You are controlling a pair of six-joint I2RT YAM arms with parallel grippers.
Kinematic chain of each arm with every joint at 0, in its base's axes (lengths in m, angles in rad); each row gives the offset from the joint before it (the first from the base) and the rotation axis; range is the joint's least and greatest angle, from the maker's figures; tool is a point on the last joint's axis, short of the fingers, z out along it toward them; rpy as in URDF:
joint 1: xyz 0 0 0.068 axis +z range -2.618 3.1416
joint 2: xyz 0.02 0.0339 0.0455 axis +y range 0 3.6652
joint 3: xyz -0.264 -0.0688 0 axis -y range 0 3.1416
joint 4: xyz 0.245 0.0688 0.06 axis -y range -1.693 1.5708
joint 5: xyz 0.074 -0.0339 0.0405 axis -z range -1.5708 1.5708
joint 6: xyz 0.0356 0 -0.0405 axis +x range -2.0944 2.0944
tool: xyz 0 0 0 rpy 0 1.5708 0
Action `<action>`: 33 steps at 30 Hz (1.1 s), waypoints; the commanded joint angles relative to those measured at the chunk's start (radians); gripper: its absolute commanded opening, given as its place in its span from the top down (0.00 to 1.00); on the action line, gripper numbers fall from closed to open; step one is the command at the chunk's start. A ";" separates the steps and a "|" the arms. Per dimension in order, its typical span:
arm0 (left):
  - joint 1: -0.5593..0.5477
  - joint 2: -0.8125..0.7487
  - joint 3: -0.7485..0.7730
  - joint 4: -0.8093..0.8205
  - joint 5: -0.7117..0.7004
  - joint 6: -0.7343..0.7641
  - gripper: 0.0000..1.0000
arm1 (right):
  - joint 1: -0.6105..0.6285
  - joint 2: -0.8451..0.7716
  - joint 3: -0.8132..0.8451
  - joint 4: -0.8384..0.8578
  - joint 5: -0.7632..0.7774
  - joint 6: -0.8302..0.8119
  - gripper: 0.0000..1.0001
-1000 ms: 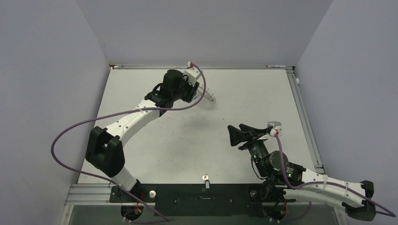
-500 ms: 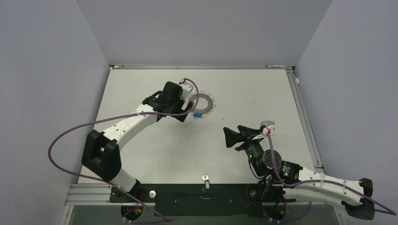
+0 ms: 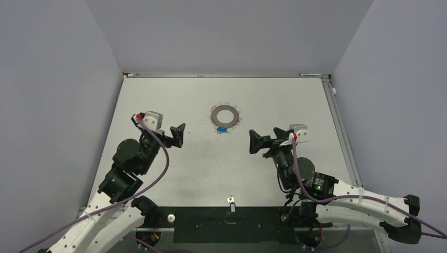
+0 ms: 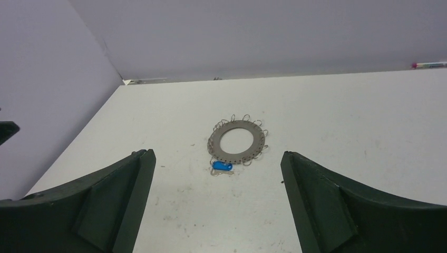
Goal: Put the keys on the keyring
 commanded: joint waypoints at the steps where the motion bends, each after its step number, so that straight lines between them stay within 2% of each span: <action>1: -0.020 -0.109 -0.037 0.192 -0.222 0.008 0.04 | -0.008 0.026 0.098 0.021 0.035 -0.138 0.04; 4: -0.019 -0.180 -0.075 0.208 -0.291 0.008 0.04 | -0.011 0.025 0.102 0.007 0.058 -0.182 0.02; 7: -0.018 -0.244 -0.118 0.210 -0.291 0.040 0.04 | -0.011 0.025 0.070 0.027 0.031 -0.226 0.02; 10: -0.018 -0.278 -0.135 0.219 -0.300 0.043 0.04 | -0.012 0.048 0.058 0.016 0.024 -0.204 0.02; 21: -0.016 -0.264 -0.128 0.203 -0.226 0.020 0.04 | -0.012 0.099 0.081 -0.027 0.004 -0.150 0.02; 33: -0.016 -0.270 -0.131 0.200 -0.213 0.020 0.04 | -0.012 0.139 0.076 0.029 -0.032 -0.158 0.02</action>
